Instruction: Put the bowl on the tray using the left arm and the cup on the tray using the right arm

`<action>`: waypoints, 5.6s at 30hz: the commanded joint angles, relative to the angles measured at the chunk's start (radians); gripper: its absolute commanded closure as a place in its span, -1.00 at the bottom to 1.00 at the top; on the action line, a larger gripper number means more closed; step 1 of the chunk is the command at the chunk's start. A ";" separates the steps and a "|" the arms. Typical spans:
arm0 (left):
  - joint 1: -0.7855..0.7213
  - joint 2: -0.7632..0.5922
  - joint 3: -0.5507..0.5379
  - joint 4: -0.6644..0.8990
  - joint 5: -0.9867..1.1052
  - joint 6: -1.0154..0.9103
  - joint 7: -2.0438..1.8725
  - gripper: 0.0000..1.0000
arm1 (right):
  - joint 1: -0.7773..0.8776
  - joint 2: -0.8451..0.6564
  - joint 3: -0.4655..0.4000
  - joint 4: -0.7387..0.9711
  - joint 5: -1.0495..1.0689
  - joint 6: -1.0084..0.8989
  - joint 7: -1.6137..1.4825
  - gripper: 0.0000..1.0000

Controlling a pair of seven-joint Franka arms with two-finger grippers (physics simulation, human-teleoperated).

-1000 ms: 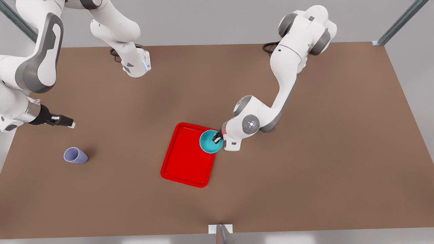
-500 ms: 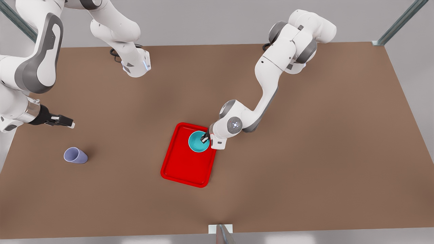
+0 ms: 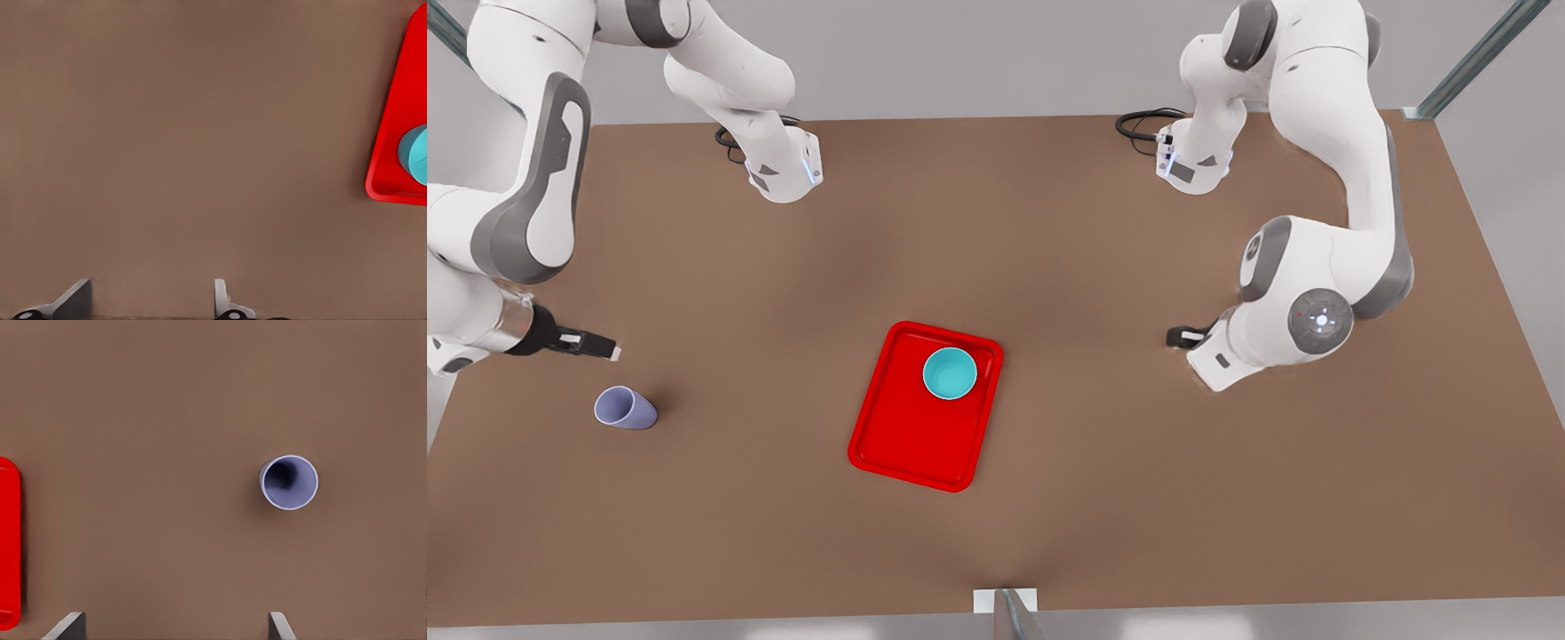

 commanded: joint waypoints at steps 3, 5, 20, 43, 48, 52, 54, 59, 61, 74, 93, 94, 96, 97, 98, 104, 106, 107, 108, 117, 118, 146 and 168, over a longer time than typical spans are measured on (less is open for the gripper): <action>-0.004 -0.153 0.014 -0.188 0.057 0.076 -0.010 -1.00 | -0.021 0.060 0.002 -0.010 0.000 0.039 -0.027 -1.00; -0.004 -0.270 0.022 -0.362 0.055 0.190 -0.007 -1.00 | -0.038 0.112 0.002 -0.019 0.000 0.091 -0.051 -1.00; -0.004 -0.245 0.037 -0.306 0.014 0.127 0.002 -1.00 | -0.132 0.289 0.002 -0.019 0.009 0.305 -0.190 -1.00; -0.004 -0.235 0.039 -0.306 0.015 0.133 0.002 -1.00 | -0.193 0.375 0.002 -0.013 0.020 0.394 -0.298 -1.00; -0.004 -0.233 0.039 -0.308 0.017 0.132 0.002 -1.00 | -0.201 0.394 0.002 -0.013 0.018 0.407 -0.305 -1.00; -0.004 -0.235 0.039 -0.306 0.017 0.130 0.002 -1.00 | -0.199 0.425 0.002 -0.001 0.017 0.410 -0.304 -1.00; -0.004 -0.235 0.039 -0.306 0.017 0.130 0.002 -1.00 | -0.199 0.433 0.002 -0.005 0.015 0.409 -0.304 -1.00; -0.004 -0.233 0.039 -0.308 0.017 0.130 0.002 -1.00 | -0.193 0.430 0.002 -0.001 0.012 0.407 -0.304 -0.02; -0.004 -0.233 0.039 -0.309 0.017 0.132 0.002 -1.00 | -0.190 0.422 0.002 -0.001 0.012 0.395 -0.302 -0.05; -0.004 -0.233 0.039 -0.309 0.017 0.132 0.002 -1.00 | -0.190 0.417 0.002 -0.005 0.011 0.395 -0.304 0.12; -0.004 -0.230 0.039 -0.309 0.017 0.132 0.002 -1.00 | -0.190 0.421 0.003 -0.001 0.012 0.400 -0.302 0.57; -0.004 -0.227 0.039 -0.309 0.017 0.132 0.002 -1.00 | -0.190 0.421 0.003 -0.001 0.012 0.400 -0.302 0.57; -0.004 -0.227 0.039 -0.309 0.017 0.133 0.002 -1.00 | -0.184 0.410 0.009 0.004 0.012 0.392 -0.288 0.57; -0.004 -0.225 0.039 -0.309 0.017 0.133 0.002 -1.00 | -0.184 0.407 0.012 0.007 0.014 0.390 -0.288 0.57; -0.004 -0.225 0.039 -0.309 0.017 0.133 0.002 -1.00 | -0.182 0.396 0.014 0.010 0.017 0.380 -0.291 0.57; -0.004 -0.227 0.042 -0.306 0.026 0.132 0.002 -1.00 | -0.130 0.365 0.066 0.100 0.022 0.196 -0.176 0.57; -0.004 -0.230 0.042 -0.306 0.026 0.130 0.002 -1.00 | -0.102 0.348 0.089 0.105 0.022 0.179 -0.100 0.57; -0.004 -0.230 0.044 -0.306 0.029 0.130 0.002 -1.00 | -0.078 0.333 0.090 0.105 0.023 0.165 -0.049 0.57; -0.004 -0.230 0.056 -0.308 0.027 0.132 0.010 -1.00 | -0.059 0.325 0.118 0.113 0.023 0.148 0.017 0.57; -0.004 -0.227 0.056 -0.308 0.026 0.133 0.011 -1.00 | 0.014 0.325 0.347 0.154 0.015 0.127 0.419 0.57; -0.004 -0.227 0.057 -0.308 0.027 0.133 0.021 -1.00 | 0.048 0.332 0.347 0.177 0.017 0.128 0.431 0.57; -0.004 -0.210 0.070 -0.308 0.017 0.145 0.027 -1.00 | 0.355 0.536 0.337 0.255 -0.074 0.369 0.646 0.57; -0.004 -0.205 0.071 -0.305 0.020 0.150 0.027 -1.00 | 0.301 0.500 0.304 0.268 -0.074 0.369 0.634 -1.00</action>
